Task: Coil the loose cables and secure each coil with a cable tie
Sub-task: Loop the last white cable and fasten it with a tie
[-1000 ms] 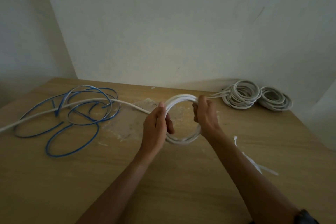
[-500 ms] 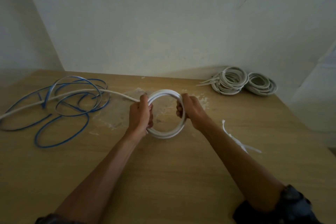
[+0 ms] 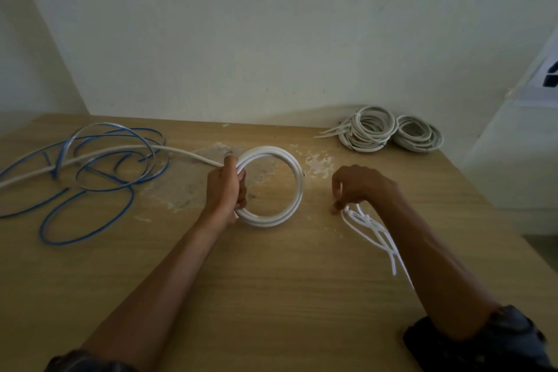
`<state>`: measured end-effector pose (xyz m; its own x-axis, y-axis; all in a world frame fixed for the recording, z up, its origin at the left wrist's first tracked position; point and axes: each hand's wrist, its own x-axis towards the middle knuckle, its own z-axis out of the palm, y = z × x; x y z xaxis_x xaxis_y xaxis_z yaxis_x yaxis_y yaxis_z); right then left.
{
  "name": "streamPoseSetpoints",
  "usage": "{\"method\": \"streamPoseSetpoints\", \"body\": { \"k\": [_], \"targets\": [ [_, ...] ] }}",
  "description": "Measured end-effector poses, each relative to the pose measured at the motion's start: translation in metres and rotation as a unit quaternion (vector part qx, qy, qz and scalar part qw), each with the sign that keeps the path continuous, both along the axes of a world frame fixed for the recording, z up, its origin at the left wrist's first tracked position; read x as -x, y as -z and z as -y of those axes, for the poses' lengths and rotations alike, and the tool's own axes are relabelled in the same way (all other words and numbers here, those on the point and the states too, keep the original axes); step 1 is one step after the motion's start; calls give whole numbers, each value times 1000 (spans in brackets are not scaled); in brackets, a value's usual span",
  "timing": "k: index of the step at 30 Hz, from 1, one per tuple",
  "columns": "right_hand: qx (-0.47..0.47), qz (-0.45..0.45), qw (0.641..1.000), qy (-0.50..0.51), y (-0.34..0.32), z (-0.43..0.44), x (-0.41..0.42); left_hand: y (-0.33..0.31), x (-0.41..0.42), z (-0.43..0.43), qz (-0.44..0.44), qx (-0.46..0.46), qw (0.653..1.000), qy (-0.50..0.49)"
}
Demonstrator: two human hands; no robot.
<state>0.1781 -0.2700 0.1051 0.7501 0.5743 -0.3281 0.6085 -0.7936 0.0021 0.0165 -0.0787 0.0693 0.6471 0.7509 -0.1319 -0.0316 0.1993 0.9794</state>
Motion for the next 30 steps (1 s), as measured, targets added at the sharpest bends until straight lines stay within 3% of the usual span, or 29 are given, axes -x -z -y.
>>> {"method": "streamPoseSetpoints", "body": {
  "k": [7,12,17,19,23,27,30],
  "targets": [
    [-157,-17,987,13,4,-11,-4,-1,1,-2,-6,2,1000,-1],
    [68,27,997,-28,-3,-11,1,0,4,-7,-3,4,1000,-8],
    [44,-9,998,-46,0,-23,1,1,4,-8,-3,6,1000,-2],
    [-9,-57,997,-49,-3,-27,-1,2,5,-8,-4,12,1000,-2],
    [-230,-112,962,-92,-15,-25,-7,3,5,-11,7,37,999,-6],
    [-457,-164,871,-78,-41,-21,6,3,5,-14,10,52,998,-23],
    [-560,-185,800,-113,-56,-24,24,6,4,-19,16,77,996,-35]
  ]
}}
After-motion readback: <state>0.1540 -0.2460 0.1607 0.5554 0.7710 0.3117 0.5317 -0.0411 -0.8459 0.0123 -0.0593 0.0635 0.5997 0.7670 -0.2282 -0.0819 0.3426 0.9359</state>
